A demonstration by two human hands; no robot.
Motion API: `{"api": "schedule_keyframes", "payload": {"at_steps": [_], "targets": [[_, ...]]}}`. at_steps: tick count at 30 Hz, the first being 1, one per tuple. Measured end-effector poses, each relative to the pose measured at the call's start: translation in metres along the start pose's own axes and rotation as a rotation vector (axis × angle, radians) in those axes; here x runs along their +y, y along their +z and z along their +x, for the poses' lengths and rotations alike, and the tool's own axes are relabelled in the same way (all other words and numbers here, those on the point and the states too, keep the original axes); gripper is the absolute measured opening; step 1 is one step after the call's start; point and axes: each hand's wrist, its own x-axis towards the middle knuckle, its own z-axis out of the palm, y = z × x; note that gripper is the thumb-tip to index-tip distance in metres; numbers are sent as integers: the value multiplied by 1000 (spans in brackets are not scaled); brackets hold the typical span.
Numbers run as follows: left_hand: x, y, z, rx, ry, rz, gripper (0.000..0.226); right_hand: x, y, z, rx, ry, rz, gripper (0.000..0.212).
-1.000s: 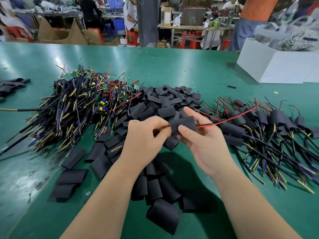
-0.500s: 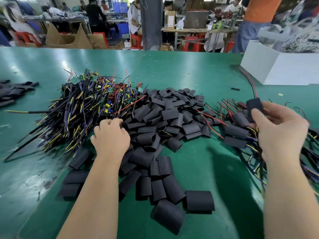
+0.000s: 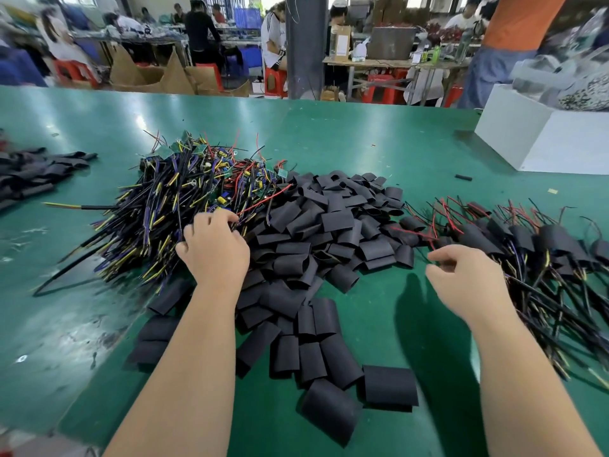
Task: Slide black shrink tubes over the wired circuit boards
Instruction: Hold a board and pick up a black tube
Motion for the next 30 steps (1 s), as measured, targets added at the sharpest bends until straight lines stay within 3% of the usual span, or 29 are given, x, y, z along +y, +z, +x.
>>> {"api": "schedule_keyframes", "payload": {"at_steps": [6,11,16,22,26,30], "targets": [[2,11,2,-125,140,65,44,-2,1,-2,3,-14,30,24],[9,15,2,91,138,-11,29,-5,3,-5,17,-50,54,24],[2,5,18,107,250,12,20,-8,3,-6,42,-89,98,21],[26,-32,22,366,369,-567,19,-17,5,-8,95,-87,347,18],[53,-56,13,323,406,-923,22,-33,9,-19,-191,-56,904,25],[75,-56,-21,228,574,-870,20,-50,18,-36,-615,-101,1256,37]]}}
